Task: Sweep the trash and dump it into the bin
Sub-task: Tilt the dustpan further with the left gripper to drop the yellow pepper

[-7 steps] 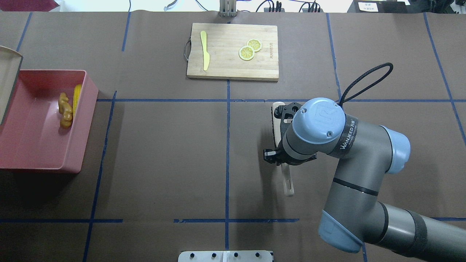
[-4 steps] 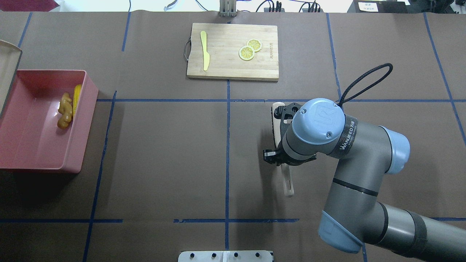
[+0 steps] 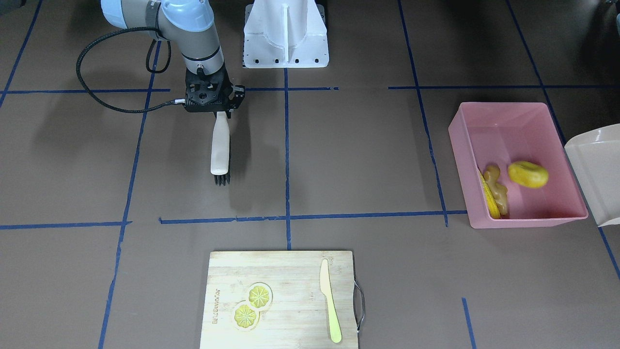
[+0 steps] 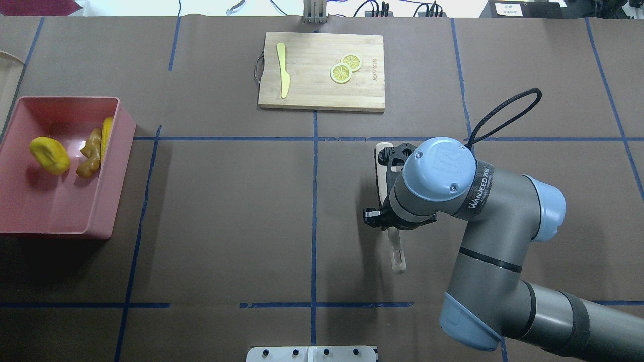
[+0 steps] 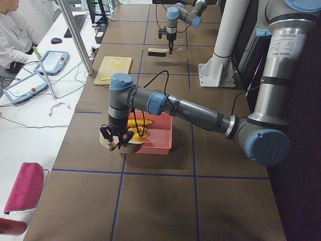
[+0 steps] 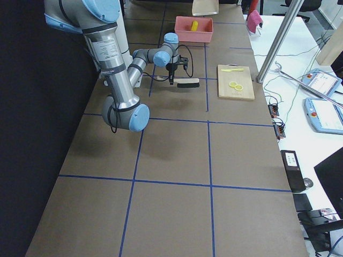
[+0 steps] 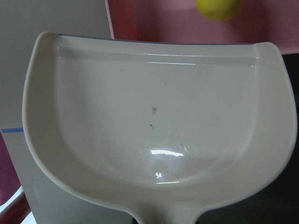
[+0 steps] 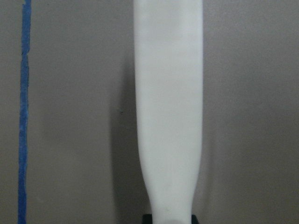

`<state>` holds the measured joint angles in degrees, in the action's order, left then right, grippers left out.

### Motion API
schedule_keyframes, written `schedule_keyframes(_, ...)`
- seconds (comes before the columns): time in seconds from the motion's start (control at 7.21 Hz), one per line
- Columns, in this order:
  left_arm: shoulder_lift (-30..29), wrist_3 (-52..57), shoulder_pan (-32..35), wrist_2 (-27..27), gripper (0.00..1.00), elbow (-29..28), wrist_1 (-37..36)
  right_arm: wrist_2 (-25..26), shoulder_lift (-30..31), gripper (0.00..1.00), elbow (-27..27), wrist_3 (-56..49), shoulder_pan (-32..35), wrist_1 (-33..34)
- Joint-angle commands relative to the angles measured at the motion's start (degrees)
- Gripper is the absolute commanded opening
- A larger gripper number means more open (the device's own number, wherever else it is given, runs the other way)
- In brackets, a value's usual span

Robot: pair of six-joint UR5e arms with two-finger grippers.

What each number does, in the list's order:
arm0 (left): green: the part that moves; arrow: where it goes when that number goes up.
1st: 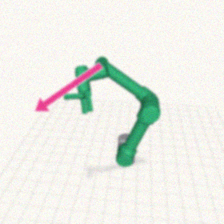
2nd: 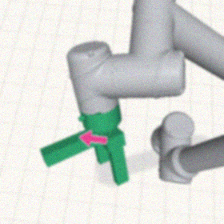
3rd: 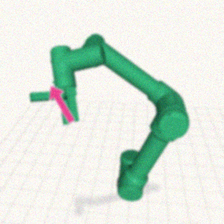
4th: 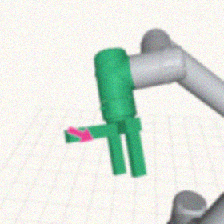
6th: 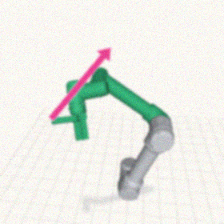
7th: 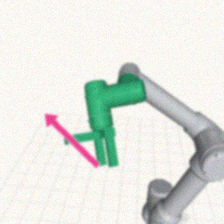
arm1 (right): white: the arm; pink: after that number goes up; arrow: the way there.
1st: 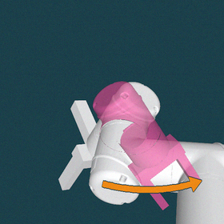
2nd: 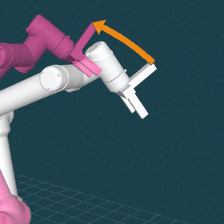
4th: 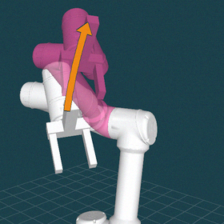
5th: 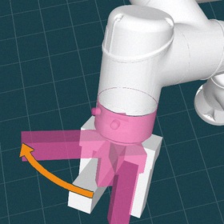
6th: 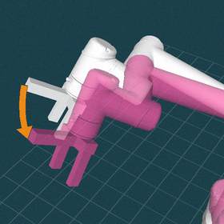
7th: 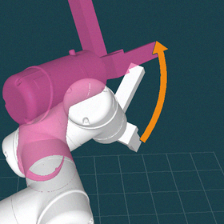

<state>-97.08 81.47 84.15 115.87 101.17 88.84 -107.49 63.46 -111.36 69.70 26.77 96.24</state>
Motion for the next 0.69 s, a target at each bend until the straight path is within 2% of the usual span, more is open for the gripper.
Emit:
schedule_keyframes(0.0,-0.13,-0.26,-0.04,4.41,0.0,-0.61,-0.07,0.0,0.0,0.0,0.0,0.09,-0.05,-0.09)
schedule_keyframes(0.14,-0.39,-1.91,-0.04,9.85,0.0,-1.06,-0.07,0.0,-0.09,0.0,0.0,0.18,-0.05,-0.09)
schedule_keyframes(0.28,-0.65,-8.19,-0.04,14.34,0.0,-0.28,0.28,0.0,-0.17,0.0,-0.09,0.35,-0.05,-0.09)
schedule_keyframes(0.56,-1.35,-18.84,-0.04,18.15,0.0,0.52,1.42,0.0,-0.26,0.0,-0.26,0.79,-0.05,-0.09)
